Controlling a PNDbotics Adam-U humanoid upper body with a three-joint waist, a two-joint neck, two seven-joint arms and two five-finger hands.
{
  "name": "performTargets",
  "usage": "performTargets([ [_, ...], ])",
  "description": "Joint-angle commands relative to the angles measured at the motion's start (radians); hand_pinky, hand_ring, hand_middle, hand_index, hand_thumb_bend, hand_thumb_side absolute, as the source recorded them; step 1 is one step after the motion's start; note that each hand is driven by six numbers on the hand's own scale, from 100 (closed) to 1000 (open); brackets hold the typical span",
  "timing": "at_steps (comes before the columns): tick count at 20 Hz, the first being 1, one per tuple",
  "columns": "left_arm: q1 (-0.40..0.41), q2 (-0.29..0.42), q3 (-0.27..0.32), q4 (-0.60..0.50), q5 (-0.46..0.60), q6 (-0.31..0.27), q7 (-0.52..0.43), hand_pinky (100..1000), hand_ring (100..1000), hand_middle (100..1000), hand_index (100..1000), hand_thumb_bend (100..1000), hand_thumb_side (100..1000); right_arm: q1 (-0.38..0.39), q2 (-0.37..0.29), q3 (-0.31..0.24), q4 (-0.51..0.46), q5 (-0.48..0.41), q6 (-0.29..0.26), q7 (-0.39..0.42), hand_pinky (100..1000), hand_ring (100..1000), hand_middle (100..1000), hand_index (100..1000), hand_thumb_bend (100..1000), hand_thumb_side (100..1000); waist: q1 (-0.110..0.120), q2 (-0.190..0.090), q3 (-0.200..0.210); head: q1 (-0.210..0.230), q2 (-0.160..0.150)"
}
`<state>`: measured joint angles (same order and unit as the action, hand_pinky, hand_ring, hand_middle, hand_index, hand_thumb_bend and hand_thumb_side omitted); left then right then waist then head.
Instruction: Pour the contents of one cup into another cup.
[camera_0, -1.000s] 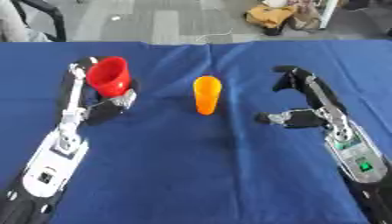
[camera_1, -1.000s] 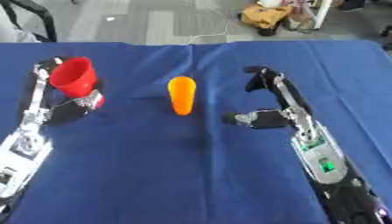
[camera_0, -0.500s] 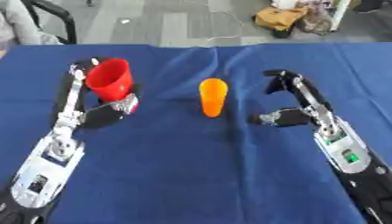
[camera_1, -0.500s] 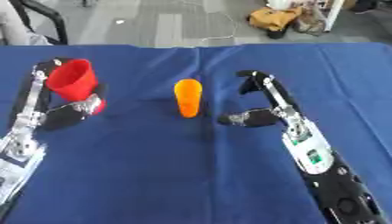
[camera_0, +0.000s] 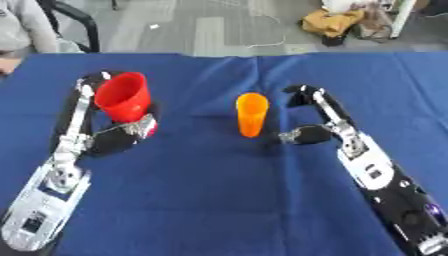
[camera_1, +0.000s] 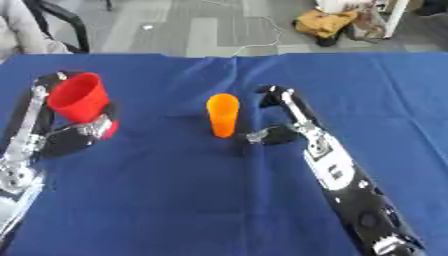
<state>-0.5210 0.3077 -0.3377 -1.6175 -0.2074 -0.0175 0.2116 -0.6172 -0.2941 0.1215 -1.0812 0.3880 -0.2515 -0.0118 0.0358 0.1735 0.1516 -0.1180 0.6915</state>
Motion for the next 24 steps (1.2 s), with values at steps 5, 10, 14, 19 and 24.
performTargets([
  [5, -0.021, 0.008, 0.002, -0.022, 0.003, -0.004, -0.008, 209, 304, 426, 688, 295, 245, -0.049, 0.023, -0.012, 0.065, 0.049, -0.01, -0.016, 774, 688, 556, 807, 947, 329, 0.003, -0.009, 0.013, -0.012, -0.014],
  [10, -0.024, 0.005, 0.001, -0.02, 0.001, -0.006, -0.012, 211, 305, 427, 689, 294, 248, -0.068, 0.043, -0.014, 0.099, 0.07, -0.019, -0.022, 773, 687, 551, 806, 946, 328, 0.006, -0.005, 0.023, -0.017, -0.015],
  [14, -0.026, 0.002, 0.0, -0.017, 0.0, -0.007, -0.014, 211, 305, 427, 689, 291, 249, -0.084, 0.056, -0.014, 0.112, 0.084, -0.025, -0.024, 770, 684, 544, 806, 945, 327, 0.008, -0.001, 0.028, -0.022, -0.019],
  [19, -0.029, 0.0, -0.001, -0.016, -0.002, -0.009, -0.017, 213, 306, 428, 690, 290, 252, -0.101, 0.069, -0.018, 0.126, 0.096, -0.027, -0.033, 766, 677, 535, 803, 942, 325, 0.009, 0.006, 0.036, -0.025, -0.022],
  [24, -0.033, -0.004, -0.002, -0.016, -0.003, -0.011, -0.02, 213, 306, 428, 690, 285, 254, -0.119, 0.078, -0.024, 0.136, 0.101, -0.025, -0.047, 764, 673, 529, 797, 939, 322, 0.009, 0.012, 0.043, -0.028, -0.025],
])
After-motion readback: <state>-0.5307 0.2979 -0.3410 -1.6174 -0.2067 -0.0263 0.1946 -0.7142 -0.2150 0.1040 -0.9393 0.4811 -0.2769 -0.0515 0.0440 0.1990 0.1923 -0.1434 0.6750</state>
